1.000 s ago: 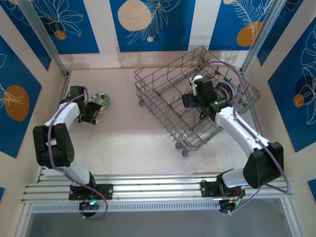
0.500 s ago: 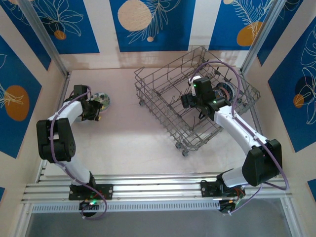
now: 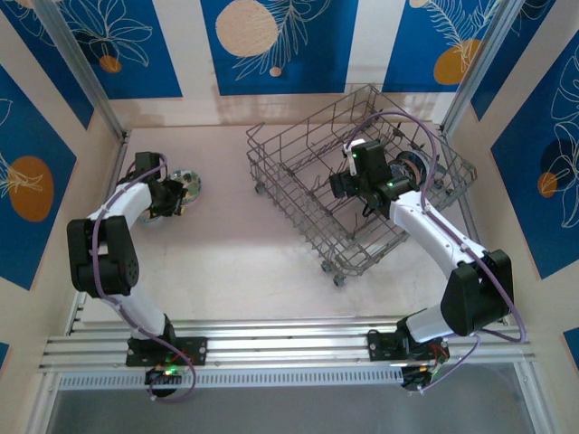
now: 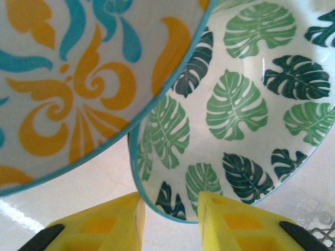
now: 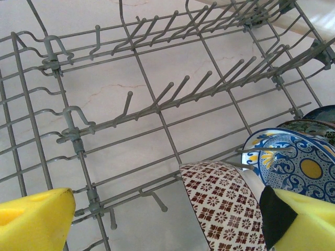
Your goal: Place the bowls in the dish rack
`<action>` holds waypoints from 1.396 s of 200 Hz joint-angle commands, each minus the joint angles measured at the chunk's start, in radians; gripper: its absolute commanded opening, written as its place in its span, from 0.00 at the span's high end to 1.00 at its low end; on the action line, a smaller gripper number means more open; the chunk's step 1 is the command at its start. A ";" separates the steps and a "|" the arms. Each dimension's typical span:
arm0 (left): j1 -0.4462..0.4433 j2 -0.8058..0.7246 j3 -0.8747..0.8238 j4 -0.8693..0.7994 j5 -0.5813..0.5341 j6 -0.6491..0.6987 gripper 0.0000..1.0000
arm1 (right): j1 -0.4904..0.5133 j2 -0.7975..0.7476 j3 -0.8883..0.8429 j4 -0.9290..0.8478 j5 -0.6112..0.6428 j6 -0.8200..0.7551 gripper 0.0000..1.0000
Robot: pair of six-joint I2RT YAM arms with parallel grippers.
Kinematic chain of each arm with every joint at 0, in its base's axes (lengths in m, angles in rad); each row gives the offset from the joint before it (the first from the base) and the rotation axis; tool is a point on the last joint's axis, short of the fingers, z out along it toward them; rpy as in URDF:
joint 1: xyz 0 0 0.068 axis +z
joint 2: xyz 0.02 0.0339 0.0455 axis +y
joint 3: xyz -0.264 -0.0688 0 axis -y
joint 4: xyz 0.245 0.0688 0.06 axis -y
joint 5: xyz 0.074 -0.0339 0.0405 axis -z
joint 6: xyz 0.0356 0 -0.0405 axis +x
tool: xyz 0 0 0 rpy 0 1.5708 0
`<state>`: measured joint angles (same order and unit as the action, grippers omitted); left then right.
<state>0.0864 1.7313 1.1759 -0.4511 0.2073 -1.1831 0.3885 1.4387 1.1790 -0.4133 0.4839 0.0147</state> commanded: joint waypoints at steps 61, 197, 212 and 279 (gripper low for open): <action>-0.010 0.049 0.035 0.022 0.020 0.020 0.80 | -0.005 0.017 0.038 -0.011 -0.034 0.018 0.08; -0.023 0.002 0.002 -0.032 0.286 0.173 0.95 | 0.007 0.008 0.049 -0.022 -0.034 0.024 0.08; -0.023 0.000 -0.002 -0.061 0.308 0.204 0.95 | 0.010 0.009 0.052 -0.025 -0.035 0.027 0.08; -0.020 -0.006 -0.004 -0.143 0.322 0.289 0.86 | 0.023 0.005 0.069 -0.039 -0.028 0.021 0.08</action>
<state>0.0750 1.7664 1.1694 -0.5472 0.4793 -0.9493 0.4042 1.4525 1.2133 -0.4377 0.4694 0.0219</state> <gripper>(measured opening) 0.112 0.923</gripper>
